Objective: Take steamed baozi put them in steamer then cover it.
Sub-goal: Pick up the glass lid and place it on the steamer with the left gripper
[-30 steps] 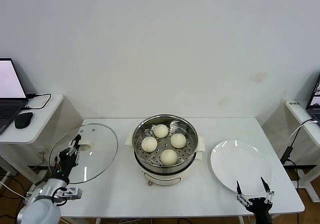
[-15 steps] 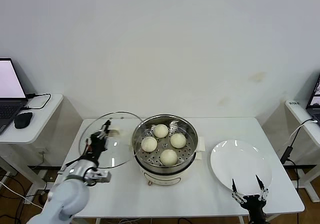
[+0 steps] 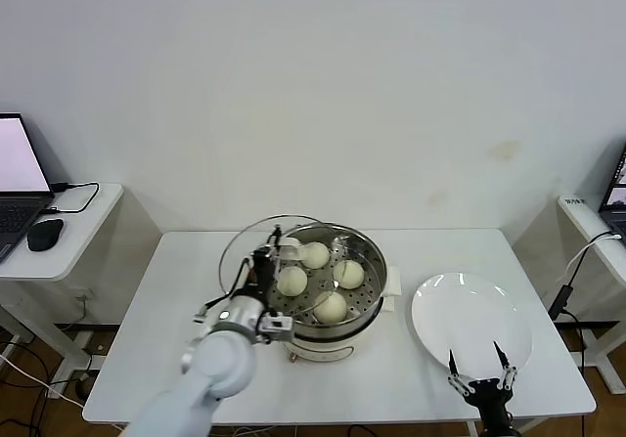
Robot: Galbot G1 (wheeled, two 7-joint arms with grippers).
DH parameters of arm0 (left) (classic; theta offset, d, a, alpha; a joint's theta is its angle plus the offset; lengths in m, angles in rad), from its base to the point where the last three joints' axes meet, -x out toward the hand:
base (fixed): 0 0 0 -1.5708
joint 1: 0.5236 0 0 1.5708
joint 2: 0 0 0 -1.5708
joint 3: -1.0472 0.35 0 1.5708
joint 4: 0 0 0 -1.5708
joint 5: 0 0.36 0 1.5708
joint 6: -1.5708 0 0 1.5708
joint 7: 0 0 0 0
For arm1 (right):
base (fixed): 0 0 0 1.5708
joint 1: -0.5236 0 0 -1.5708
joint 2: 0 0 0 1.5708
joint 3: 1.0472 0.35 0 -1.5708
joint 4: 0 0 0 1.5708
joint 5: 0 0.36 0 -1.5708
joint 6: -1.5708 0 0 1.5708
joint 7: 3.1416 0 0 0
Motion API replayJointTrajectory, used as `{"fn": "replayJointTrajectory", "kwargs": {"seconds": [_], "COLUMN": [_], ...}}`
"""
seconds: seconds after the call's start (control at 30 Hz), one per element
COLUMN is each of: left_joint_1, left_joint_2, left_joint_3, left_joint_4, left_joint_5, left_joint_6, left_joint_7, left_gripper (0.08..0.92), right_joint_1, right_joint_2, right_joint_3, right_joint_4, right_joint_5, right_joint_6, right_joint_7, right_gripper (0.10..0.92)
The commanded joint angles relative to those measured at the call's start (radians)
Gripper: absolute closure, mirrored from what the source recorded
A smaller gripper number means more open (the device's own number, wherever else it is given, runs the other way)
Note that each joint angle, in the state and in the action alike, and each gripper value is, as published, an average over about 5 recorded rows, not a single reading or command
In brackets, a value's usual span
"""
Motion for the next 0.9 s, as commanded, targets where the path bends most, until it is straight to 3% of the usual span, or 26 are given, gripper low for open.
{"fn": "replayJointTrajectory", "kwargs": {"seconds": [0.03,0.27,0.9], "left_joint_1": [-0.088,-0.079,-0.066], "left_joint_2": [-0.149,-0.192,-0.228], "left_joint_3": [0.123,0.137,0.149], "left_joint_4": [0.055,0.081,0.123], "left_joint_5": [0.147,0.177,0.229], "left_joint_6": [0.088,0.093,0.083], "left_joint_7": [0.092,0.103,0.112], "left_gripper": [0.867,0.867,0.867], "right_joint_1": [0.009,0.008,0.005], "right_joint_2": [0.000,0.001,0.002], "right_joint_3": [-0.007,-0.018,-0.032], "right_joint_4": [-0.025,-0.026,-0.033], "right_joint_5": [-0.040,-0.039,-0.055], "right_joint_6": [-0.002,-0.005,-0.005], "right_joint_7": [0.014,0.014,0.011], "right_gripper": [0.203,0.203,0.203]}}
